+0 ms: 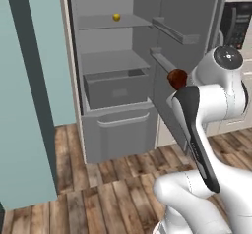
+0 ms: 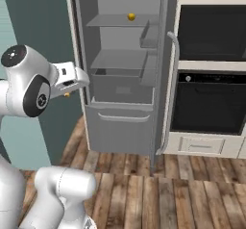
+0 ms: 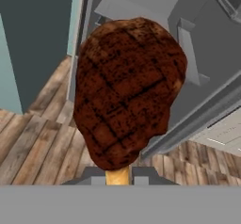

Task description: Place one lemon and one steak in each tupperware on the nearby counter, to pack two identical lunches.

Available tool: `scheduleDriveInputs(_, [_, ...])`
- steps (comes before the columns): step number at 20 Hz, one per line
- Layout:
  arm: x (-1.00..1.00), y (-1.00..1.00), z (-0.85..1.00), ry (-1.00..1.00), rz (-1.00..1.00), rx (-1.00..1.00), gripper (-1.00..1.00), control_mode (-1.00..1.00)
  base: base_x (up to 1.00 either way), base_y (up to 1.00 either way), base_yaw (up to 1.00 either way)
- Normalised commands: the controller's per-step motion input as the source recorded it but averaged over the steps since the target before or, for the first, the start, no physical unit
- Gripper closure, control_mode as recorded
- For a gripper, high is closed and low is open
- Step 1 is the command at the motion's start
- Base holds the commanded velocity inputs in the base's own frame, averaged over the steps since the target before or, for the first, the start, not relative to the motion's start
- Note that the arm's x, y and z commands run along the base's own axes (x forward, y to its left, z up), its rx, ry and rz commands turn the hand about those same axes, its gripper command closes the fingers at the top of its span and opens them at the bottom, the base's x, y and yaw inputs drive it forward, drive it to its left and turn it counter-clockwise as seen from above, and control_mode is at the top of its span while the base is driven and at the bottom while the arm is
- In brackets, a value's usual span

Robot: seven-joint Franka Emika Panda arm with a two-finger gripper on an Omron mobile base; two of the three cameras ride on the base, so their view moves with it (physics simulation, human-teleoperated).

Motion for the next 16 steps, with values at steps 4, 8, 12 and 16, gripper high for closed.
scheduleDriveInputs(4, [0.0,0.0,0.0,0.0,0.0,0.0,1.0,1.0,-0.51,0.0,0.04])
scheduleDriveInputs(8, [0.0,0.0,0.0,0.0,0.0,0.0,1.0,1.0,-0.62,0.08,0.01])
scheduleDriveInputs(12, [0.0,0.0,0.0,0.0,0.0,0.0,1.0,1.0,-0.6,0.25,-0.14])
scheduleDriveInputs(16, [0.0,0.0,0.0,0.0,0.0,0.0,1.0,1.0,-0.64,0.16,-0.26])
